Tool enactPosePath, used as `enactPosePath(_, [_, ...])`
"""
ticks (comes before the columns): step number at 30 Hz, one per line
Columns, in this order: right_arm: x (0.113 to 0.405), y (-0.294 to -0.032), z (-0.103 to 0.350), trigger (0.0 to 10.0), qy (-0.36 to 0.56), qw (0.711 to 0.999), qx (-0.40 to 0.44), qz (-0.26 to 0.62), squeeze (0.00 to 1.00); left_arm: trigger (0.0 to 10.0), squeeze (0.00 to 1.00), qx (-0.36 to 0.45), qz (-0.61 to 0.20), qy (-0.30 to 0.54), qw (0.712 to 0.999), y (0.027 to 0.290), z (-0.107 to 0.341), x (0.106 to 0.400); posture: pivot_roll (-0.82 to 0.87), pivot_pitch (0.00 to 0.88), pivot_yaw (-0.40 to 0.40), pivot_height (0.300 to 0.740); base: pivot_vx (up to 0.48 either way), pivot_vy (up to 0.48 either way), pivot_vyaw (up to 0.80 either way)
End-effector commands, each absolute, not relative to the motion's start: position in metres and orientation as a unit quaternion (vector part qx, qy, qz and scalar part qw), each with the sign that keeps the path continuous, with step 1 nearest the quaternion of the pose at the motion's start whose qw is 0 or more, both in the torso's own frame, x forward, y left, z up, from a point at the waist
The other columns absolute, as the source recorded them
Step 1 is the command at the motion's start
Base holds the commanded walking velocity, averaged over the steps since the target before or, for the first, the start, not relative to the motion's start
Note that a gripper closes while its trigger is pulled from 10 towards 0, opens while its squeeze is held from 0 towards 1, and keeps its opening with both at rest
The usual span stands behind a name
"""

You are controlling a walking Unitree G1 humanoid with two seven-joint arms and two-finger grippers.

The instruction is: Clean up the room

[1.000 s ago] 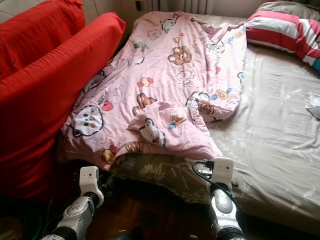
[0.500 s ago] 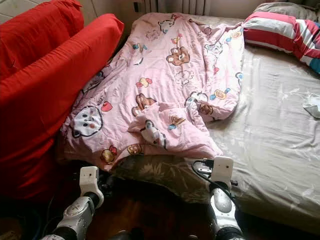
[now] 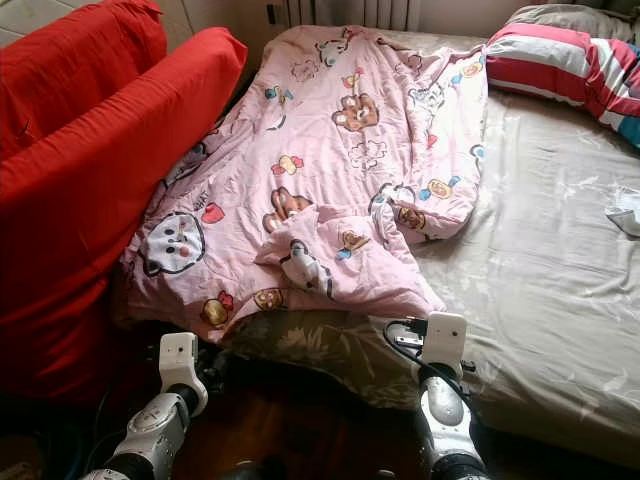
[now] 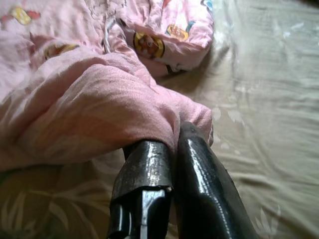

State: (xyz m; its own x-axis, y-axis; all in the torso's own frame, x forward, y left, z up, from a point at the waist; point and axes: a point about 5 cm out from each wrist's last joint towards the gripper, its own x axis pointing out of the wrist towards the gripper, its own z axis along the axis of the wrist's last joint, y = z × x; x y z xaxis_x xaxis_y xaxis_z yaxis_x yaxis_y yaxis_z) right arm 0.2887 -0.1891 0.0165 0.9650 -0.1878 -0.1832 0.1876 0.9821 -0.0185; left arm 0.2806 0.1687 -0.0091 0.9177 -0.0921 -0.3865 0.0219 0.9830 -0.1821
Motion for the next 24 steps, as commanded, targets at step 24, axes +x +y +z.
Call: enactPosePath(24, [0.2862, -0.1790, 0.0115, 10.0, 0.109, 0.992, 0.003, -0.064, 0.00, 10.0, 0.00, -0.090, -0.018, 0.215, 0.972, 0.1734, -0.0143, 0.2755, -0.06, 0.178, 0.072, 0.740, 0.000, -0.277, 0.00])
